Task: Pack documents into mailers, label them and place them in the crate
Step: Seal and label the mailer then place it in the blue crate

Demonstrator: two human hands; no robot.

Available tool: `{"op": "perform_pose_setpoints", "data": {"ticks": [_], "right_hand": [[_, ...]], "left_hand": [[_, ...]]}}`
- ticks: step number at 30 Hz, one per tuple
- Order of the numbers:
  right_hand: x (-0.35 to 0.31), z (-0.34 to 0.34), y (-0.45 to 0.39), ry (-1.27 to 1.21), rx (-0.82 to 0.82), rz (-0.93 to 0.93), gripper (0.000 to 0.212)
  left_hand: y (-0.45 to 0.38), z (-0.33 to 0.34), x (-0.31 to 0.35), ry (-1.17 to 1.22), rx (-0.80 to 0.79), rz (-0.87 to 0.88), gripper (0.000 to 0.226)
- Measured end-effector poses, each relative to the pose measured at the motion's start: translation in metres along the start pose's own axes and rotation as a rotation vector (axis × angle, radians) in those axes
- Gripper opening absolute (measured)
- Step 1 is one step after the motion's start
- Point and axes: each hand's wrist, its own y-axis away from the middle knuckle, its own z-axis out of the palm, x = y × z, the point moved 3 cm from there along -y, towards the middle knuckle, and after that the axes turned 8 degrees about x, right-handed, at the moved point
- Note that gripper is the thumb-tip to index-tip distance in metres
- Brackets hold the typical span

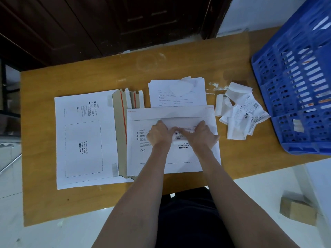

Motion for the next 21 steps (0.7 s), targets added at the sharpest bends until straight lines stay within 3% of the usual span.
{"op": "perform_pose_setpoints", "data": {"ticks": [5,14,21], "right_hand": [[0.007,-0.003,-0.01,-0.227,-0.056,0.12,0.051],[0.017,-0.005,-0.017,-0.39,-0.052,0.084,0.029],[0.032,-0.012,-0.014,-0.44,-0.108,0.148,0.038]], "left_hand": [[-0.003,0.003,-0.004,0.16,-0.075,-0.157,0.04],[-0.003,0.0,-0.004,0.206,-0.086,-0.156,0.03],[-0.001,0.0,-0.013,0.246,-0.075,-0.057,0.028]]}}
